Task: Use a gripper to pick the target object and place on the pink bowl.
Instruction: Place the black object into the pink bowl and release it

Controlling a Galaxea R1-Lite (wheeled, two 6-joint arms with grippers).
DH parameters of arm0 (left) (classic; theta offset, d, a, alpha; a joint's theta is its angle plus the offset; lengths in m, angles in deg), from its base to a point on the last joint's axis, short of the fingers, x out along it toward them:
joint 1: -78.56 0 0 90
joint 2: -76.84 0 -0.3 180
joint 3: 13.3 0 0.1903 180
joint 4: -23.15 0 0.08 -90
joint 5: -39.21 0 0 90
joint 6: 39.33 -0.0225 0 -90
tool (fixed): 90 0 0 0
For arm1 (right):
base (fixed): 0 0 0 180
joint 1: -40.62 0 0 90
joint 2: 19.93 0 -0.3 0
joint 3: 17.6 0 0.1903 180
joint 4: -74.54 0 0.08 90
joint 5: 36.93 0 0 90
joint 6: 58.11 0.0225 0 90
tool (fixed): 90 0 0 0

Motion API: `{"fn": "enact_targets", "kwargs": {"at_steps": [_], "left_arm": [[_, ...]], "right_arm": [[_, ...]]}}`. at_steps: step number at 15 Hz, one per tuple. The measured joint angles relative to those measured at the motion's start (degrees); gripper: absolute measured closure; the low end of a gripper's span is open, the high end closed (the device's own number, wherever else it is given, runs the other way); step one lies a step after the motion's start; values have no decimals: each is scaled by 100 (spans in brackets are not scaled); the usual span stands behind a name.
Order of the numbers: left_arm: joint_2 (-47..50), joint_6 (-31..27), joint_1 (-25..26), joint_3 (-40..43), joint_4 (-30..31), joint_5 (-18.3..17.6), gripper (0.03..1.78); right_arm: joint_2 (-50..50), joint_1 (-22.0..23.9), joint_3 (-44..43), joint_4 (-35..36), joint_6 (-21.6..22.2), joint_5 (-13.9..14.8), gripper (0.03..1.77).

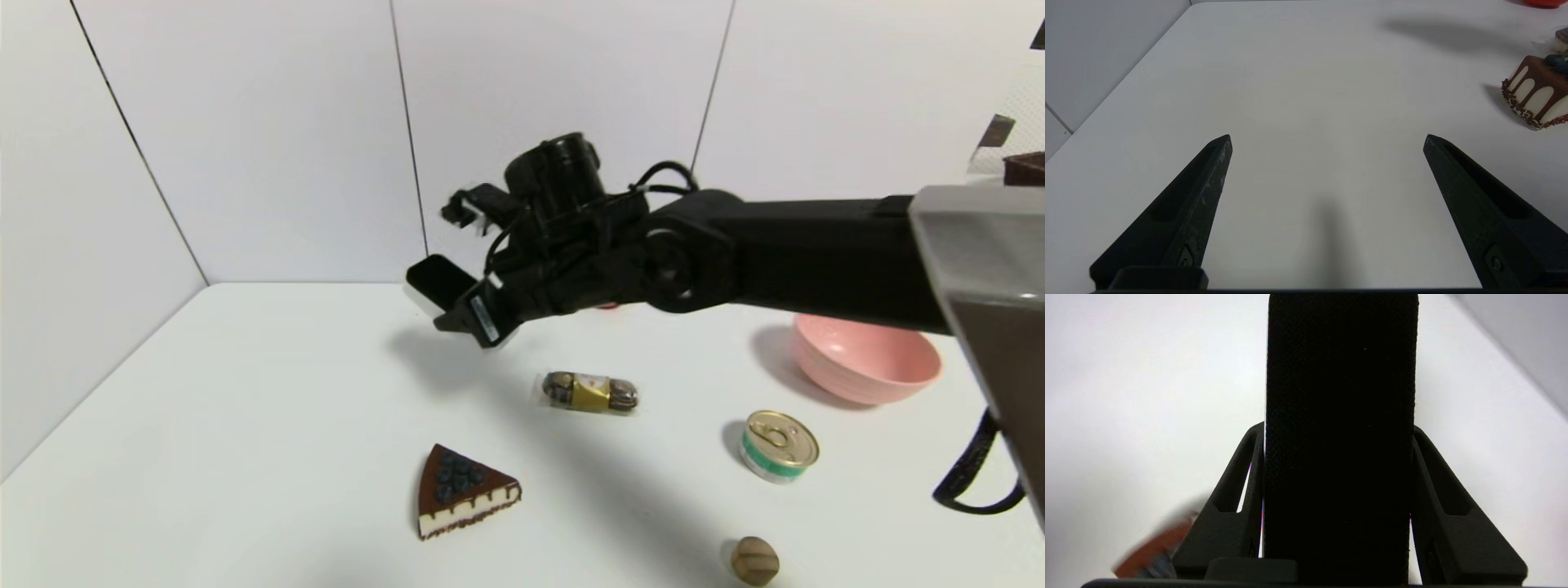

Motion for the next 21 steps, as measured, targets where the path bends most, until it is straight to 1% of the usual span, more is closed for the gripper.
{"fn": "enact_targets", "kwargs": {"at_steps": [2, 4, 7, 10, 13, 15, 19, 21], "left_arm": [[0, 0, 0, 0, 0, -2, 12], [0, 2, -2, 0, 2, -2, 12], [0, 0, 0, 0, 2, -2, 12], [0, 0, 0, 0, 0, -2, 12], [0, 2, 0, 0, 0, -2, 12], [0, 0, 0, 0, 2, -2, 12], [0, 2, 0, 0, 2, -2, 12], [0, 2, 0, 0, 2, 0, 12]], "right_arm": [[-422, 527, 146, -267, -7, -6, 83], [-918, 1184, 599, -306, -33, -12, 83], [-1687, 2206, 1607, -302, -57, -12, 83], [-2376, 3031, 2693, -286, -60, -28, 83], [-2925, 3667, 3628, -240, -66, -26, 83], [-3099, 4030, 4025, -63, -61, -21, 83], [-2999, 4678, 4353, 356, -57, -32, 83], [-2831, 4862, 4403, 521, -50, -37, 83]]}}
